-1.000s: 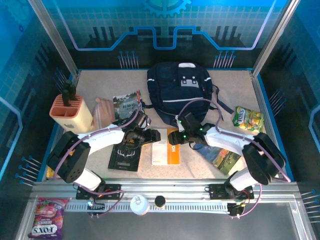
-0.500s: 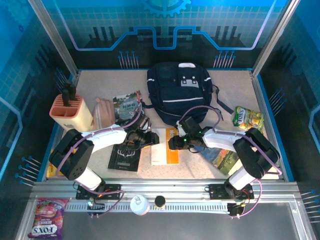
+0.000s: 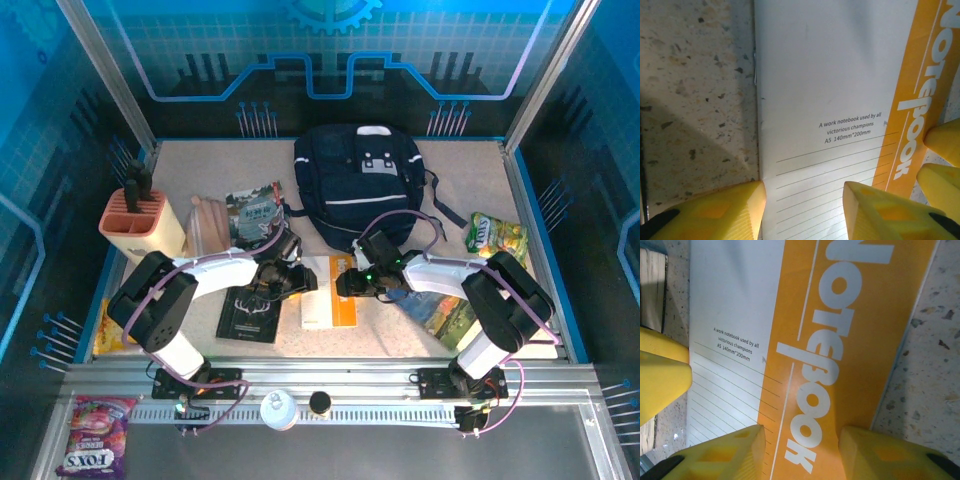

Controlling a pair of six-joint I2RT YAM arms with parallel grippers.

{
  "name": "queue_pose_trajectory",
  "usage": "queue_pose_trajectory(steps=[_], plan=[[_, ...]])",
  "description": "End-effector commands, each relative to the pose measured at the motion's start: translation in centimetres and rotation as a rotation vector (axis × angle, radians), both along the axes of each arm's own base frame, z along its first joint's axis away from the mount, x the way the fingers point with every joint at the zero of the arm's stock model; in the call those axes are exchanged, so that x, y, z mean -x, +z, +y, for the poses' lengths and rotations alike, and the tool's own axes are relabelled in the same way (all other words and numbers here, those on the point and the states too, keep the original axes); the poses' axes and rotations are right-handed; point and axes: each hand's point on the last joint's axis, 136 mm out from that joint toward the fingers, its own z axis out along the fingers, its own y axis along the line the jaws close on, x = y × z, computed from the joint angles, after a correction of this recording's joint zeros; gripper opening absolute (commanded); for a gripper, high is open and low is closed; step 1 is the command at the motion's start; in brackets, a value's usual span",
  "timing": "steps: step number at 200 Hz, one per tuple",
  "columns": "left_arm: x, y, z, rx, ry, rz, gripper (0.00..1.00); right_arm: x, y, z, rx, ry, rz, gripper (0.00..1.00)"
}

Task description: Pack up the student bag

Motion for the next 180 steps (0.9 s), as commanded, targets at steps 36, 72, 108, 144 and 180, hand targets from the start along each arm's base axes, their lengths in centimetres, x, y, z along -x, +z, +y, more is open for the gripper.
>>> queue_pose_trajectory(steps=[36, 72, 108, 144, 180], plan=[[0.9, -0.6, 2.0, -0.125, 0.007, 0.037, 0.5, 0.8, -2.4, -2.1, 0.094, -0.05, 0.078, 0.45], [1.2, -1.3, 1.7, -0.108, -0.003, 0.055, 0.44, 0.8, -2.7, -2.2, 0.1, -0.057, 0.088, 0.45], [1.3, -1.6, -0.3, 0.003, -0.006, 0.09, 0.34, 1.0, -2.9, -2.3, 0.103, -0.058, 0.096, 0.44], [1.3, 0.3, -2.2, 0.135, -0.035, 0.081, 0.33, 0.9, -2.9, -2.3, 0.105, -0.063, 0.1, 0.44], [1.2, 3.1, -3.3, 0.26, -0.071, 0.027, 0.28, 1.0, -3.0, -2.5, 0.118, -0.071, 0.11, 0.43]])
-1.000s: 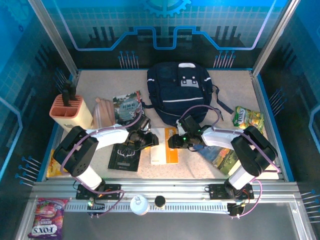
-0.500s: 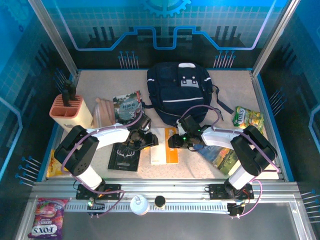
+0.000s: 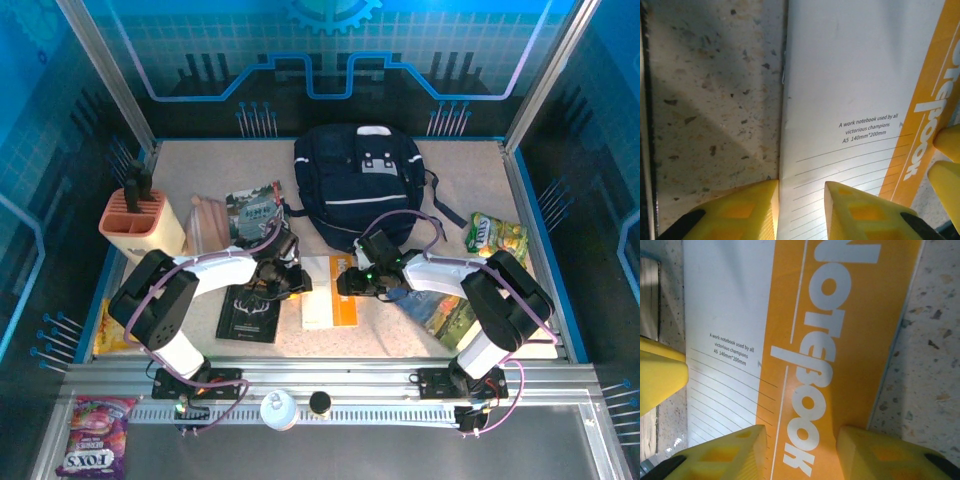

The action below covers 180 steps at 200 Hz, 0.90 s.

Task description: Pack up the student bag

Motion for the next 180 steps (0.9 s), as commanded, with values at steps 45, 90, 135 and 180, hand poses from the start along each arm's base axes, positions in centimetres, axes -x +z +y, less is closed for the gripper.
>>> queue_pose_trajectory(steps=[45, 90, 135, 180], plan=[[1.2, 5.3, -4.1, 0.37, -0.087, -0.069, 0.24, 1.4, -2.9, -2.7, 0.148, -0.051, 0.097, 0.43], [0.9, 3.7, -3.1, 0.299, -0.053, -0.049, 0.25, 1.5, -3.0, -2.8, 0.17, -0.044, 0.096, 0.43], [0.3, 3.1, -1.5, 0.201, -0.009, -0.041, 0.05, 0.6, -1.2, -2.4, 0.145, -0.039, 0.039, 0.44], [-0.7, 6.9, 2.9, 0.102, 0.104, -0.173, 0.0, -2.5, 6.1, -1.7, 0.022, -0.068, -0.176, 0.55]])
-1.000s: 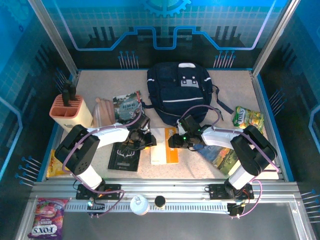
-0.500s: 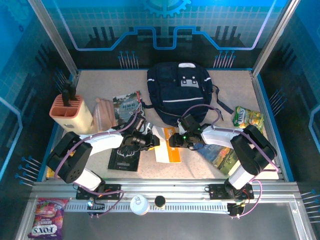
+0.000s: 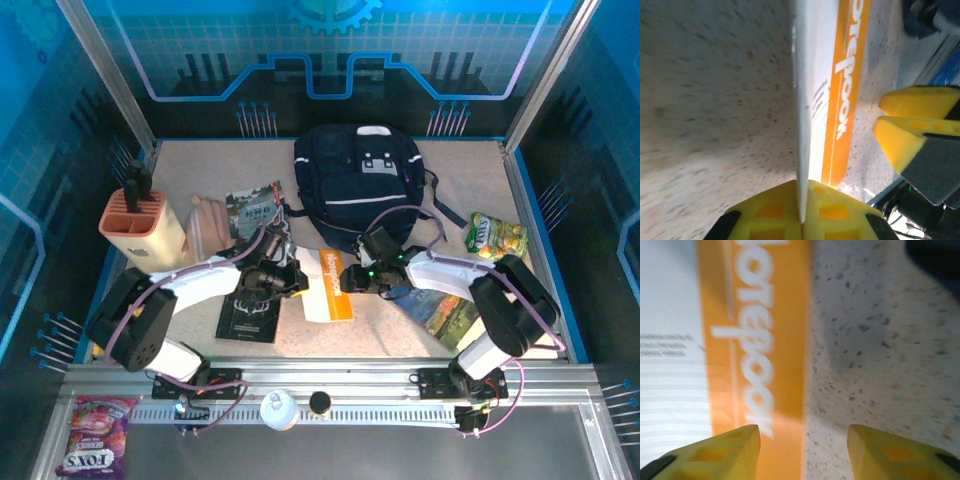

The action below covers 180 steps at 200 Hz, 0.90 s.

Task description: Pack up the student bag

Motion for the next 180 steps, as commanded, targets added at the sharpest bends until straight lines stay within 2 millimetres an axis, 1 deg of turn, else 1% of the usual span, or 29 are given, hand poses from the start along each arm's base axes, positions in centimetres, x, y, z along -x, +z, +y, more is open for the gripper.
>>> queue_pose_trajectory(steps=[1, 16, 35, 59, 75, 89, 113, 118, 127, 130, 135, 137, 139, 149, 158, 180], plan=[[-0.8, 2.8, 2.8, -0.077, 0.084, -0.092, 0.0, -1.8, 4.4, -0.4, -0.039, -0.029, -0.132, 0.56], [-1.5, 4.7, 3.9, -0.083, 0.164, -0.164, 0.0, -2.6, 6.8, -0.5, -0.109, -0.06, -0.183, 0.63], [-2.9, 7.6, 4.9, -0.066, 0.252, -0.267, 0.0, -3.9, 9.6, -0.6, -0.216, -0.108, -0.219, 0.69], [-5.3, 12.0, 5.2, -0.009, 0.333, -0.402, 0.0, -5.8, 12.5, -0.8, -0.358, -0.198, -0.224, 0.76], [-7.3, 14.6, 5.1, 0.058, 0.4, -0.474, 0.0, -7.2, 14.3, -0.4, -0.475, -0.246, -0.209, 0.79], [-9.2, 16.7, 4.9, 0.135, 0.456, -0.524, 0.0, -8.0, 15.8, 0.5, -0.578, -0.267, -0.181, 0.8], [-12.3, 19.4, 4.7, 0.26, 0.544, -0.562, 0.0, -9.4, 17.6, 1.8, -0.702, -0.312, -0.132, 0.83], [-12.8, 19.9, 4.6, 0.285, 0.556, -0.564, 0.0, -9.6, 17.9, 2.1, -0.722, -0.321, -0.124, 0.84], [-13.7, 20.5, 4.5, 0.327, 0.577, -0.562, 0.0, -9.9, 17.5, 2.3, -0.734, -0.356, -0.091, 0.86], [-14.0, 20.7, 4.4, 0.339, 0.58, -0.562, 0.0, -10.1, 17.9, 2.5, -0.754, -0.361, -0.1, 0.87], [-14.4, 20.9, 4.3, 0.356, 0.586, -0.56, 0.0, -10.3, 17.8, 2.7, -0.764, -0.374, -0.094, 0.89], [-14.5, 21.1, 4.3, 0.364, 0.589, -0.56, 0.0, -10.7, 18.8, 2.9, -0.781, -0.374, -0.107, 0.89], [-14.7, 21.1, 4.3, 0.369, 0.592, -0.557, 0.0, -10.9, 19.1, 3.0, -0.79, -0.377, -0.109, 0.9], [-15.3, 21.4, 4.2, 0.397, 0.609, -0.543, 0.0, -11.3, 19.2, 3.6, -0.814, -0.403, -0.088, 0.92], [-15.7, 21.4, 4.1, 0.419, 0.615, -0.533, 0.0, -11.7, 19.8, 4.2, -0.845, -0.407, -0.094, 0.94], [-16.1, 21.3, 4.0, 0.461, 0.633, -0.505, 0.0, -12.4, 20.8, 6.2, -0.903, -0.405, -0.082, 0.95]])
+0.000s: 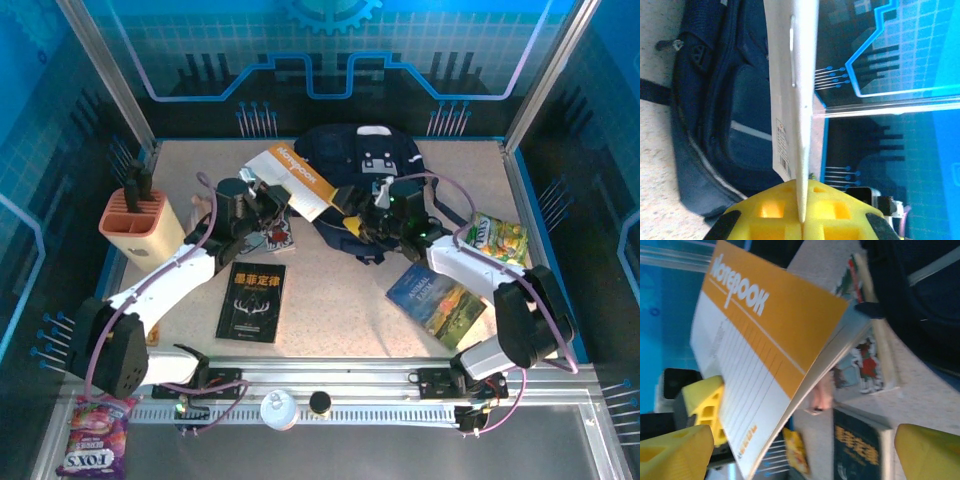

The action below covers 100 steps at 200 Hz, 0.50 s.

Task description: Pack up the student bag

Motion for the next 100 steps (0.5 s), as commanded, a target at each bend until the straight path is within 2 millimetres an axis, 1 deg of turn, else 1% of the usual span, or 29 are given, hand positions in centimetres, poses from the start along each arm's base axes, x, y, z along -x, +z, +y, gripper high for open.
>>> queue_pose_trajectory(steps=[1, 23, 45, 56, 79, 100], plan=[[-1.2, 3.4, -0.3, 0.129, 0.005, -0.065, 0.0, -1.4, 3.8, 2.5, -0.146, -0.014, -0.035, 0.95], [-1.2, 3.4, -0.2, 0.161, 0.006, -0.05, 0.0, -2.1, 3.9, 4.3, -0.211, -0.021, -0.007, 0.95], [-1.2, 3.4, 0.0, 0.18, -0.004, -0.042, 0.0, -2.6, 4.2, 5.5, -0.257, -0.041, -0.02, 0.88], [-1.1, 3.1, 0.1, 0.192, -0.008, -0.025, 0.0, -2.8, 4.4, 5.5, -0.272, -0.054, -0.031, 0.82], [-0.9, 2.8, 0.3, 0.213, -0.005, -0.017, 0.0, -3.2, 4.8, 4.8, -0.274, -0.093, -0.064, 0.73], [-0.8, 2.6, 0.2, 0.213, -0.016, -0.007, 0.0, -3.3, 4.5, 4.5, -0.262, -0.109, -0.069, 0.65]])
